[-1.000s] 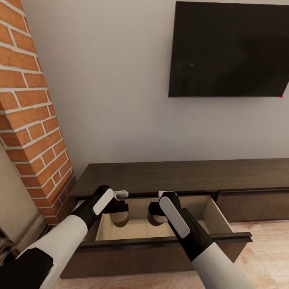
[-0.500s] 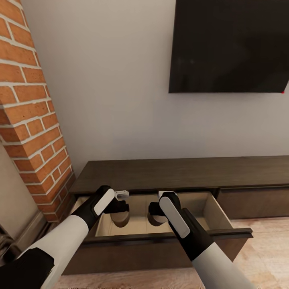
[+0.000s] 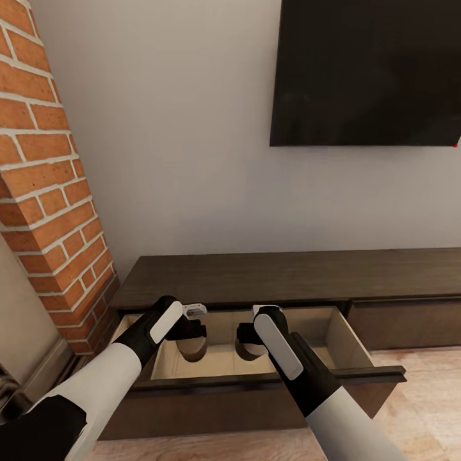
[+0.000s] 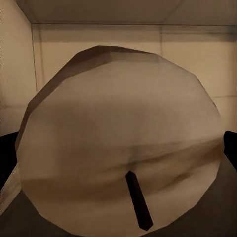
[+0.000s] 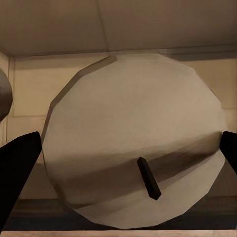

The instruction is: Place each of the two pumpkins and all three candles from the living room inside a cabinet in the living room (use any cabinet), then make sure every cabinet is closed, and position the cauldron so it is next to a table in the living room.

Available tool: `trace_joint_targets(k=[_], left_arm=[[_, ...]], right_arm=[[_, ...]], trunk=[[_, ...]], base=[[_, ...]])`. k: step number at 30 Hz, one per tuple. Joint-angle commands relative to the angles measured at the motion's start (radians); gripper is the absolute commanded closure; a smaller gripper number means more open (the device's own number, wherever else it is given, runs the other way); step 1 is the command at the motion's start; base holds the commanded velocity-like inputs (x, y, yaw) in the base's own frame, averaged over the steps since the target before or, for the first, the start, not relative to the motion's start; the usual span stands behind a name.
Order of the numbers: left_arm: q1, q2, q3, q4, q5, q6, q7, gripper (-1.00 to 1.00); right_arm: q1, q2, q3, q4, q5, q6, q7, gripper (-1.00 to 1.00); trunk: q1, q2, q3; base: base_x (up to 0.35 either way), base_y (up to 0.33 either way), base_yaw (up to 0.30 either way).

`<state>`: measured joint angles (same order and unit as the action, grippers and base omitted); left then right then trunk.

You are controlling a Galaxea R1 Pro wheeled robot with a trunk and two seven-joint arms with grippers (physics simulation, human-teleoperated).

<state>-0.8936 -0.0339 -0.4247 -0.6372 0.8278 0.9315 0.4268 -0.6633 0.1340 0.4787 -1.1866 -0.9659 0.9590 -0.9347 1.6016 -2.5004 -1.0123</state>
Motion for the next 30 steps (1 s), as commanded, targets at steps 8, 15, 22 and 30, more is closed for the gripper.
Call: trace_joint_targets(k=[8,15,22,30], left_arm=[[-0.001,0.001,-0.003,-0.001,0.008,0.004,0.007,1.0],[-0.001,0.001,-0.003,-0.001,0.008,0.003,0.011,1.0],[-0.001,0.0,-0.003,-0.003,0.009,0.003,0.011,1.0],[-0.001,0.0,-0.003,-0.002,0.008,0.0,0.01,1.0]], right_arm=[[-0.001,0.001,0.001,-0.001,-0.008,0.003,-0.01,1.0],[-0.001,0.0,0.001,-0.001,-0.008,0.004,-0.01,1.0],[-0.001,0.0,0.001,-0.001,-0.008,0.004,-0.01,1.0],[-0.001,0.0,0.001,-0.001,-0.008,0.004,-0.01,1.0]], trunk=[[0.0,0.0,-0.001],[0.0,0.0,-0.001],[0.0,0.0,-0.001],[0.003,-0.002,-0.024]], base=[[0.087,-0.001,0.0],[0.111,-0.056,0.0],[0.023,-0.013,0.0],[0.002,-0.001,0.0]])
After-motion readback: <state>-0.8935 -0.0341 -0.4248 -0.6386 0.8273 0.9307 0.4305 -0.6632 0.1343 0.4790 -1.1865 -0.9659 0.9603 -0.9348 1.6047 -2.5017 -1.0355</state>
